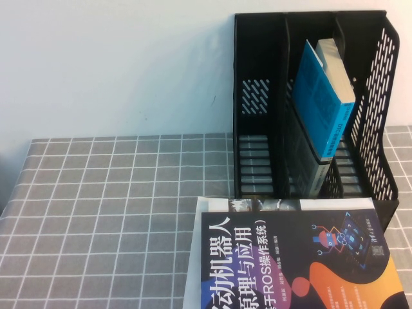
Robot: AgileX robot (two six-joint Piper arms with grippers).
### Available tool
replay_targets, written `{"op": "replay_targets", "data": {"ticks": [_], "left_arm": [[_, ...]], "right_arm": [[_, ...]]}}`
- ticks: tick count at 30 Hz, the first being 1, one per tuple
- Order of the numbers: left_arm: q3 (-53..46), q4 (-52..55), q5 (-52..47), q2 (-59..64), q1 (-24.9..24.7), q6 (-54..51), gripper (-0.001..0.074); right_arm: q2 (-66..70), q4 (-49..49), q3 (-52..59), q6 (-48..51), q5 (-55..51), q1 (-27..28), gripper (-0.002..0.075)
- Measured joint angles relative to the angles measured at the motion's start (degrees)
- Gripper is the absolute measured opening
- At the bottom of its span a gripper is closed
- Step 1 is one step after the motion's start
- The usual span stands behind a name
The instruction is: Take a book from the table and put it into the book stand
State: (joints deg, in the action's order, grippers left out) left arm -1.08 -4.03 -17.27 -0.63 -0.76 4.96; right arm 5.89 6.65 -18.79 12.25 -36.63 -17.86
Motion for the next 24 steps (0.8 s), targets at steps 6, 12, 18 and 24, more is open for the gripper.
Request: {"op": "replay_targets", "data": {"ticks": [6, 12, 18, 24], "left_arm": [[0.0, 0.2, -0.2, 0.0, 0.0, -0.6, 0.0001], [0.0, 0.2, -0.4, 0.0, 0.0, -0.6, 0.0001], [0.0, 0.2, -0.4, 0.0, 0.0, -0.7, 0.0001], [0.0, 0.2, -0.4, 0.0, 0.0, -0.8, 0.0001]], "right_arm": [[0.0, 0.1, 0.0, 0.0, 0.0, 0.0, -0.0004], [0.0, 0.1, 0.0, 0.0, 0.0, 0.0, -0.0004], [0.0, 0.1, 0.0, 0.0, 0.0, 0.0, -0.0004], [0.0, 0.1, 0.0, 0.0, 0.0, 0.0, -0.0004]]}}
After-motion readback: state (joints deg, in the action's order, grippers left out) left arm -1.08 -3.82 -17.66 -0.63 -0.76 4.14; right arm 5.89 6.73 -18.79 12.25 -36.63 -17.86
